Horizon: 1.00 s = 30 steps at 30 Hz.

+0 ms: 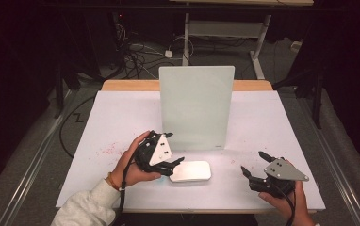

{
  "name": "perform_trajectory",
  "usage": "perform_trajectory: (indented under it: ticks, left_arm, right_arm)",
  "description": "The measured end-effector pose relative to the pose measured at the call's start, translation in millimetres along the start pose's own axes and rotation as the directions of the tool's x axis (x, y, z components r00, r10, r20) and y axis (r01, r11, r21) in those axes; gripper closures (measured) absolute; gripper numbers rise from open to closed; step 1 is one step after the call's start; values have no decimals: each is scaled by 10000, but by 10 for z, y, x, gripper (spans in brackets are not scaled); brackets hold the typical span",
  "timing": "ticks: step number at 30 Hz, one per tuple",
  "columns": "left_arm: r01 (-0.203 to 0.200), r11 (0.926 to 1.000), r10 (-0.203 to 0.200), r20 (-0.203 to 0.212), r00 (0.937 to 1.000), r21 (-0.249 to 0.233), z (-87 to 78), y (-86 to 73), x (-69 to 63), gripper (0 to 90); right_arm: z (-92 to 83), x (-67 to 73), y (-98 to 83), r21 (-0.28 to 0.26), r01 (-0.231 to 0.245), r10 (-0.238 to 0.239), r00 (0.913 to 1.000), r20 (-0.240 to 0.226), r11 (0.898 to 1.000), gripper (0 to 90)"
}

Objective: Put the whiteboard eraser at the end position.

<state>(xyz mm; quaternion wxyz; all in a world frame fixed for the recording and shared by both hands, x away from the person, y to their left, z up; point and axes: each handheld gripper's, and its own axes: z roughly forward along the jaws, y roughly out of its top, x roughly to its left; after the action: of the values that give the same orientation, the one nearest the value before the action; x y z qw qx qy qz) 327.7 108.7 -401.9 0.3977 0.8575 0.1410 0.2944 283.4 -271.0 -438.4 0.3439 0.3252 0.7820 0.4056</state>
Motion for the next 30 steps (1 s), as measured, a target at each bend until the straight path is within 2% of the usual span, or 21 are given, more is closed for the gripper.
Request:
perform_trajectory:
  ticks: [2,4,5,9,11,13,14,18,21,25,30]
  left_arm:
    - [60,9998,-69,-498,9987,-163,-79,-75,24,183]
    - [-7,9997,-20,-1196,9928,-225,-146,-165,29,182]
    - [46,9997,-77,-1363,9906,-229,-174,-210,37,182]
    - [382,9989,-419,-1549,9870,-268,-250,-402,79,169]
    - [478,9986,-508,-1862,9812,-207,-268,-508,95,169]
    - [852,9960,-886,-1853,9787,-264,-292,-615,126,169]
    - [930,9954,-960,-1981,9755,-242,-300,-665,132,169]
    - [1070,9942,-1012,-2252,9690,137,-331,-846,143,169]
    - [1675,9858,-1599,-2240,9614,149,-360,-975,133,170]
    - [1940,9799,-1792,-2212,9586,472,-414,-1094,52,170]
    - [2106,9750,-1903,-2235,9559,705,-477,-1142,-27,170]
  right_arm:
    - [-8,-11,-2,-33,-54,54,10000,27,10000,247]
    - [-16,-14,0,-79,-86,86,10000,26,9999,246]
    - [-19,-14,3,-101,-81,82,10000,21,9999,246]
    - [-14,-5,3,-90,-105,105,9999,10,9999,246]
    - [-9,-1,-5,-69,-113,113,9999,1,9999,245]
    - [-7,3,-15,-8,-220,220,9998,25,9998,241]
    - [-8,2,-19,0,-247,247,9997,30,9997,240]
    - [-8,-14,-39,23,-275,274,9996,81,9996,233]
    - [-8,-22,-44,18,-302,302,9994,157,9995,229]
    - [-4,-16,-48,35,-264,263,9995,158,9996,226]
    - [-17,-24,-46,-14,-242,242,9995,195,9997,225]
